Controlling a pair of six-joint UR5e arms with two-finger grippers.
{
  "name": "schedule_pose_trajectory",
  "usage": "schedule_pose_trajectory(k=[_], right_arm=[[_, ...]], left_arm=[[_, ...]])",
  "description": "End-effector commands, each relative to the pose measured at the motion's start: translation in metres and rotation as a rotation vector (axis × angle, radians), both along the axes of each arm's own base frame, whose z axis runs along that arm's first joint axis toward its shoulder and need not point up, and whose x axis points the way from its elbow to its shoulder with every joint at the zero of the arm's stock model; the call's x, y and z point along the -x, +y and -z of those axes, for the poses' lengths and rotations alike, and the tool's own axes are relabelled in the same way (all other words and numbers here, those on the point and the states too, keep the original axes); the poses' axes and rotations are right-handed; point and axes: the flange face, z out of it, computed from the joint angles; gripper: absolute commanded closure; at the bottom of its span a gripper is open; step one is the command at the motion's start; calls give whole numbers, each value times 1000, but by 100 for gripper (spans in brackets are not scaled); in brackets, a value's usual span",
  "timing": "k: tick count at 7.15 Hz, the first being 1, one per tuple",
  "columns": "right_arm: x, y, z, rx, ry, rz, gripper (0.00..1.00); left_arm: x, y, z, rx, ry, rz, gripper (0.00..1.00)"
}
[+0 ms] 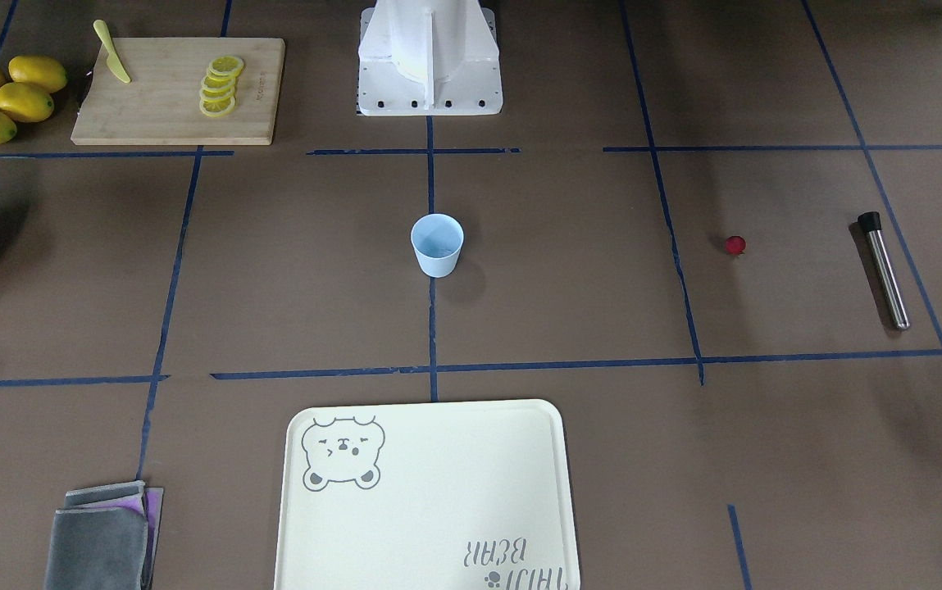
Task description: Mash ice and strawberries in cup
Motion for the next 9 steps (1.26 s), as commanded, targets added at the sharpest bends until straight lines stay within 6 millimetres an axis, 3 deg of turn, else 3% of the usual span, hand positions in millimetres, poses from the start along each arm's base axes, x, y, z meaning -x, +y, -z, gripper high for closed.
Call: schedule_pose_trajectory(k=[1,5,6,7,9], right_arm=[[3,5,-8,10,26,11,22],[5,11,-22,29,52,22,31],[5,10,-21,23,55,22,59],[6,7,-18,19,52,21,79],[8,4,-11,6,45,20,96]], left_arm=[[0,0,0,-1,0,0,0],[0,0,0,-2,0,-1,0],[0,0,0,-2,0,-1,0],[0,0,0,-3,0,-2,0],[0,0,0,-1,0,-1,0]])
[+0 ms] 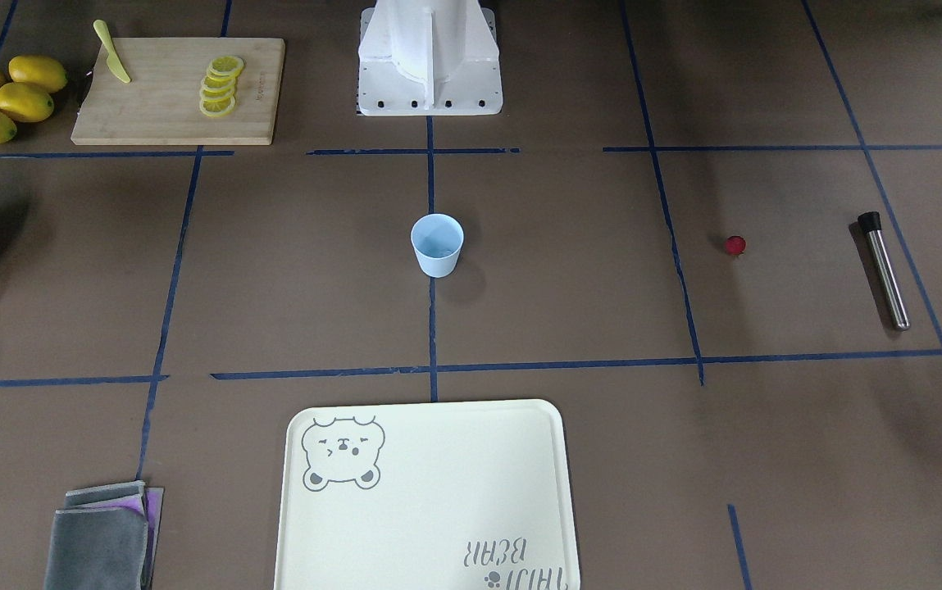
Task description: Mash ice and strawberries in cup
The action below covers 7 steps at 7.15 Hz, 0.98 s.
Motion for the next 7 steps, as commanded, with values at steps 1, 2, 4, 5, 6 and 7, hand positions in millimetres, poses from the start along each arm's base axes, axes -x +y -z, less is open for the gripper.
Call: schedule_pose_trajectory(k=[1,2,4,5,6,7], right_arm=[[1,-3,7,-14,-8,-1,97],[-1,-1,16,-28,-13,-4,97],[-16,-10,75,-23,-20,-74,98],[-11,-27,118,3,-36,-169,98],[-2,-54,155,52,-64,-292,97],[25,-78,197,94,-96,-369,97]], left_arm=[[0,0,0,2,0,1,0],[0,0,0,-1,0,0,0],[0,0,1,-2,0,0,0],[0,1,0,1,1,-1,0],[0,1,-1,4,1,0,0],[1,2,-1,4,1,2,0]])
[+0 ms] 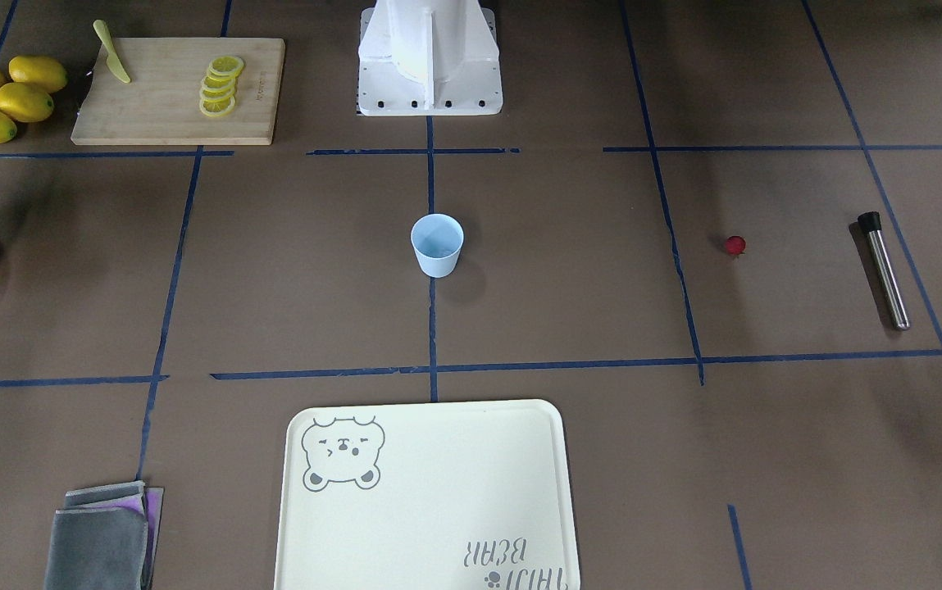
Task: Mash ice and strawberries in cup
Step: 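Carry the pink ice bowl back over the blue cup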
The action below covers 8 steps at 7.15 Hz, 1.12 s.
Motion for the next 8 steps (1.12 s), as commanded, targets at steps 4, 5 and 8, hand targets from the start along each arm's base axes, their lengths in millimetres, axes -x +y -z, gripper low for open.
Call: schedule_pose_trajectory(k=[4,5,8], right_arm=[[202,-60,250,89,-15,-67,100],[250,-47,288,108,5,-101,100],[392,-10,393,203,-8,-232,100]], left_arm=[[0,0,1,-3,0,0,0],[0,-1,2,-5,0,0,0],[0,-1,3,-8,1,0,0]])
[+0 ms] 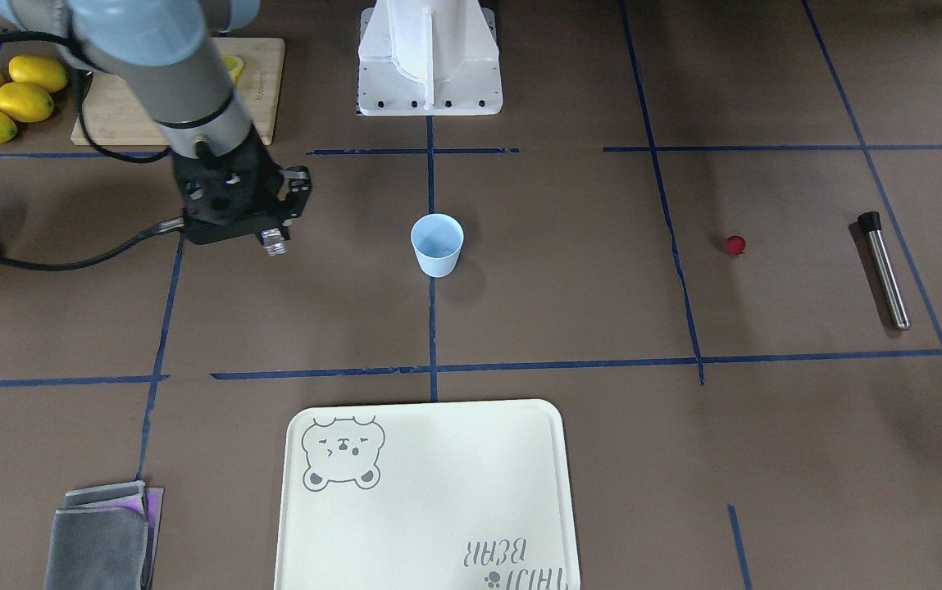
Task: Mash ice and strawberries in cup
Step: 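Carry the pink ice bowl back over the blue cup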
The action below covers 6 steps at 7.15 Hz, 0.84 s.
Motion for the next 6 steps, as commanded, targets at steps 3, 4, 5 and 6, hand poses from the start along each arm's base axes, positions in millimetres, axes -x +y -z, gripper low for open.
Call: schedule_pose_trajectory(k=[3,4,5,6], right_arm=[[160,55,72,64,-26,-130,100],[170,61,67,59,-19,-125,100],[170,61,62,62,-12,-125,100],[173,65,56,66,-3,-119,100]], left_arm=[[0,0,-1,2,0,0,0],[0,0,-1,2,0,0,0],[0,0,0,1,0,0,0],[0,0,0,1,0,0,0]])
